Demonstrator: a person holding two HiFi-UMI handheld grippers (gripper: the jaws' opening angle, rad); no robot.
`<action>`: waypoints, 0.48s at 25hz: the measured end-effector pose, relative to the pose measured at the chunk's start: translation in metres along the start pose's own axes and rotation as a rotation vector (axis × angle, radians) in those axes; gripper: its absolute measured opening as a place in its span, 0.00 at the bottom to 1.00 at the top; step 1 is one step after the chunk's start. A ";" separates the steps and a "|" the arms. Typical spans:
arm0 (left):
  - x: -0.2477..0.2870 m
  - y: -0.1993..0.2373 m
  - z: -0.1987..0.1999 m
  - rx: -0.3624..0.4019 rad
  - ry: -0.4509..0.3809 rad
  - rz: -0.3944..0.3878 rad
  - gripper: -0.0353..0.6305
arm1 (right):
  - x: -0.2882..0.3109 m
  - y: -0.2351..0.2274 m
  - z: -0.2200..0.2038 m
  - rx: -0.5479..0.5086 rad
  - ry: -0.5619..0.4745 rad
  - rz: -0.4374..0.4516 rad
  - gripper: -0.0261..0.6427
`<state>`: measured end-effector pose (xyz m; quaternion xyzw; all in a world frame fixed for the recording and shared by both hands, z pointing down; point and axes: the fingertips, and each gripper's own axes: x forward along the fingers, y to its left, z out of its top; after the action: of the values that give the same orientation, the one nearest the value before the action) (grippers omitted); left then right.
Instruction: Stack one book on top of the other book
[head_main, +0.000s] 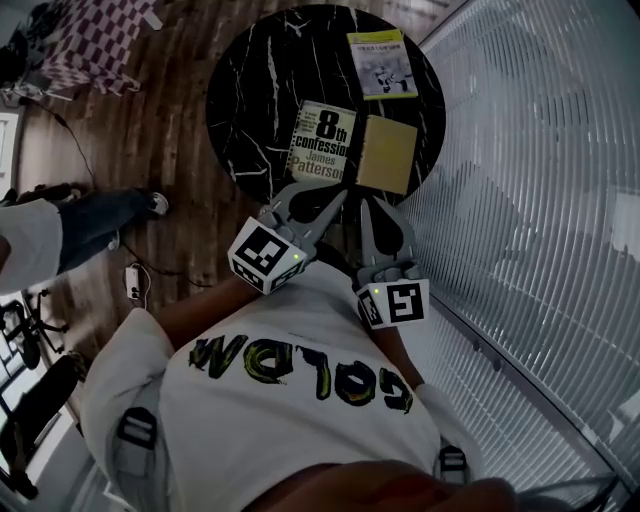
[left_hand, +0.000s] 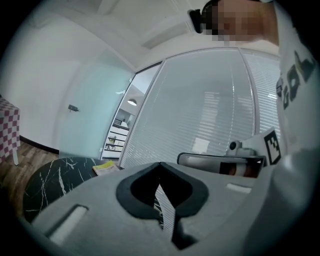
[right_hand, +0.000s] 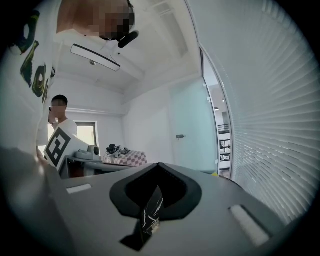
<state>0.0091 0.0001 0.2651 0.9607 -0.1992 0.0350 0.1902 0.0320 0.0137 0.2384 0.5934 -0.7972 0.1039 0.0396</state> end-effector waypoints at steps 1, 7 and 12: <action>0.001 0.002 -0.001 0.001 0.003 0.006 0.06 | 0.001 -0.001 -0.001 0.002 0.002 0.001 0.04; 0.009 0.011 -0.008 -0.014 0.032 0.007 0.06 | 0.010 -0.007 -0.008 -0.010 0.026 0.012 0.04; 0.022 0.017 -0.018 -0.010 0.054 -0.002 0.06 | 0.018 -0.021 -0.016 -0.007 0.037 0.006 0.04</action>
<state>0.0232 -0.0155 0.2906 0.9586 -0.1934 0.0595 0.2002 0.0461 -0.0053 0.2595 0.5888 -0.7985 0.1123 0.0563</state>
